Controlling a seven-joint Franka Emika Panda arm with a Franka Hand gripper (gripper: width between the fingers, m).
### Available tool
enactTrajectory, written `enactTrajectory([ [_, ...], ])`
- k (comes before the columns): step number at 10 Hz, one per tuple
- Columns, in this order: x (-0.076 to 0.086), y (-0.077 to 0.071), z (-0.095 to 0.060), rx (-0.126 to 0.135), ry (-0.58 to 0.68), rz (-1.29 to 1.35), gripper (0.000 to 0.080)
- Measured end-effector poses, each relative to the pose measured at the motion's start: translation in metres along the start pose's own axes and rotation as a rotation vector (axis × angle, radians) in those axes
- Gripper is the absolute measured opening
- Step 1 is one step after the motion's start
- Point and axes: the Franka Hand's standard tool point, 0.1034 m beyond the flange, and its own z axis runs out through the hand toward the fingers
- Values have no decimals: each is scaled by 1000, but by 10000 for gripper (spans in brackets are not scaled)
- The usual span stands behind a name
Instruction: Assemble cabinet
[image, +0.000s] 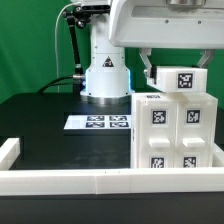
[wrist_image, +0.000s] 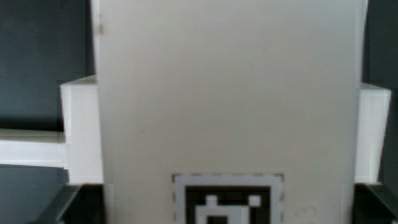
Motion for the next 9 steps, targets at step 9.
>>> enactTrajectory([
  [9, 0, 0, 0, 1, 0, 96, 561],
])
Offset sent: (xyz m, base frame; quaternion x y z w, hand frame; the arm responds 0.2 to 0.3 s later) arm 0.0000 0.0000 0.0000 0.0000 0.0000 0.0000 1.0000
